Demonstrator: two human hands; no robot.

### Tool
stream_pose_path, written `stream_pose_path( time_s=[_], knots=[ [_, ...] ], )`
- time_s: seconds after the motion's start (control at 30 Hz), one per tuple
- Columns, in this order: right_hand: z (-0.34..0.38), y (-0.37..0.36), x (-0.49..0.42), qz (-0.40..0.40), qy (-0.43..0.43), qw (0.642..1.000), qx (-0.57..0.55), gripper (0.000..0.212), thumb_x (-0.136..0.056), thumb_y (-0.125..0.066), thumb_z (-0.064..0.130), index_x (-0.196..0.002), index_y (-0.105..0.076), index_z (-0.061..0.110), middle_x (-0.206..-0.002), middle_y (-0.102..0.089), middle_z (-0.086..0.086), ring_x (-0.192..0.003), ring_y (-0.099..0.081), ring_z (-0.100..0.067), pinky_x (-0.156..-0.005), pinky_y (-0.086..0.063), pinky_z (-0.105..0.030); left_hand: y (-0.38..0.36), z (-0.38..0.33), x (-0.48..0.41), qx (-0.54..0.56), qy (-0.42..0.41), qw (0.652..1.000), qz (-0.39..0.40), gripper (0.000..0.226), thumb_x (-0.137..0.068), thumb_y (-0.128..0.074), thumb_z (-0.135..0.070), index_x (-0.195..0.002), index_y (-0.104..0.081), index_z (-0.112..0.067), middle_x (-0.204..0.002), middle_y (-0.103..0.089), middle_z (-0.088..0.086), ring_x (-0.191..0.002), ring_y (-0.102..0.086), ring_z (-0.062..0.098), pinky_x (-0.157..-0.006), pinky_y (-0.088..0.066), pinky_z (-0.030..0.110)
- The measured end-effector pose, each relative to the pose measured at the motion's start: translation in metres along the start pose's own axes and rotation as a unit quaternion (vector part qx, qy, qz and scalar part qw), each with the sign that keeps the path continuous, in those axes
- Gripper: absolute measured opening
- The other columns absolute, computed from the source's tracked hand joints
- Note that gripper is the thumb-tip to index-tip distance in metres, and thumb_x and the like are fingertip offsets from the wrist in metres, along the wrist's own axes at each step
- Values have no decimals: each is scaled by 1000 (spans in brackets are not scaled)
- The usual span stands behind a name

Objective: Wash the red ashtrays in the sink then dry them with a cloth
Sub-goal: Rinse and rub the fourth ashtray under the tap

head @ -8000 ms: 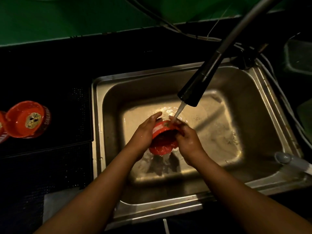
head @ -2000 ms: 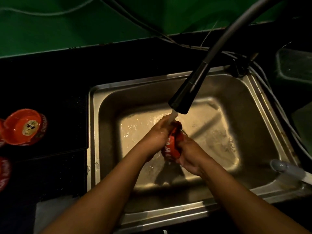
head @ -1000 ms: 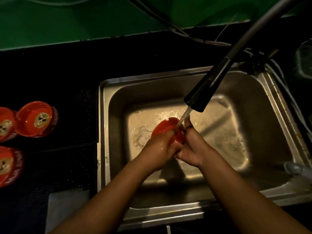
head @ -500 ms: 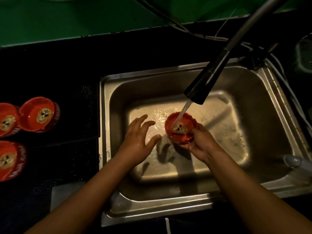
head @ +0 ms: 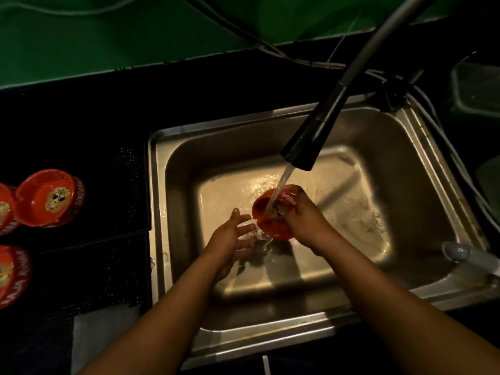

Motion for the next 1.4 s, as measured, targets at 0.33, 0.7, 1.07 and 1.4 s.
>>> stream_pose_path(
  time_s=[0.33,0.7,1.07,1.4],
  knots=[
    [2,-18,12,33,-66,937,-342,35,-98,-40,2,-108,-63,26,-100,-72,-3,-100,-66,-26,-82,-57,-42,-26,-59,27,-54,-191,977,74,42,-89,-38,-54,-124,-56,-37,-127,-59,-7,-116,-56,13,-101,-46,38],
    [-16,-48,39,183,-325,787,-492,54,-71,-74,36,-107,-66,-3,-112,-63,-27,-94,-65,-42,-79,-57,-52,-41,-89,5,-255,-320,913,-11,31,-95,-41,-49,-79,-56,-27,-78,-61,-7,-73,-60,6,-69,-42,27],
    [-6,-20,15,124,-205,913,-330,41,-79,-61,41,-113,-63,18,-105,-73,-11,-96,-67,-27,-83,-54,-42,-20,-42,-2,81,27,995,56,45,-93,-48,-46,-107,-65,-7,-101,-70,16,-90,-68,27,-85,-54,41],
    [23,-56,9,24,136,956,260,59,-100,-24,50,-147,12,43,-162,2,0,-149,0,-24,-120,-8,-38,-14,-39,14,261,18,965,35,47,-100,-38,-38,-129,-52,-4,-115,-66,21,-102,-66,30,-87,-52,44]
  ],
)
Point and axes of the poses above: each hand's wrist, its own x-axis away from the middle knuckle, its own y-axis out of the back of the hand, z = x × y, the point moved 6 cm from there along -x, towards the middle knuckle
